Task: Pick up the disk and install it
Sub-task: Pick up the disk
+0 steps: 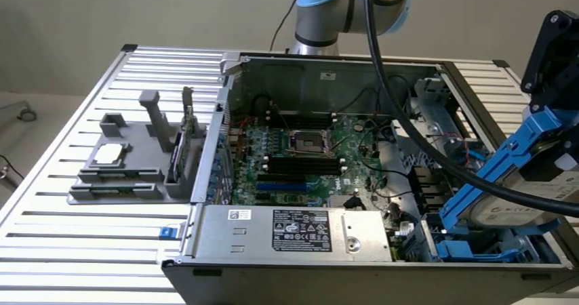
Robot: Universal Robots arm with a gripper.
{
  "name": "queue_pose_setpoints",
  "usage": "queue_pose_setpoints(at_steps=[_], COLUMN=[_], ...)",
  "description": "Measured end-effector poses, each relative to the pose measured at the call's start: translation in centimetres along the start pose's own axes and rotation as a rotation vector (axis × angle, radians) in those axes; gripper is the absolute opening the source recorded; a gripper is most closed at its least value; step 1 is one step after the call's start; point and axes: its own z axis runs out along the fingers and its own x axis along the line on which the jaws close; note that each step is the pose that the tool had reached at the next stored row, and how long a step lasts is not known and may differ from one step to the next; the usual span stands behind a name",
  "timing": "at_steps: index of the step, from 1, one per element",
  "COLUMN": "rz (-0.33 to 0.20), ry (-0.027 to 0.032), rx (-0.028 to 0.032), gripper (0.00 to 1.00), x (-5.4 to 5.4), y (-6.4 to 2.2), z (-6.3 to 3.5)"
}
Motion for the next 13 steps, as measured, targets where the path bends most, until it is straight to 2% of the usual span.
queue_pose_setpoints(at_steps=[4, 9, 13], rz=[0.000, 0.000, 0.000], ry=[-0.0045, -0.0044, -0.0046], rx=[0.0000, 0.0000, 0.0000], gripper=[0.33, 0.33, 0.33], x=[-0.2, -0.2, -0.9], y=[-0.04, -0.11, -0.17], z=[0.74, 1.59, 2.07])
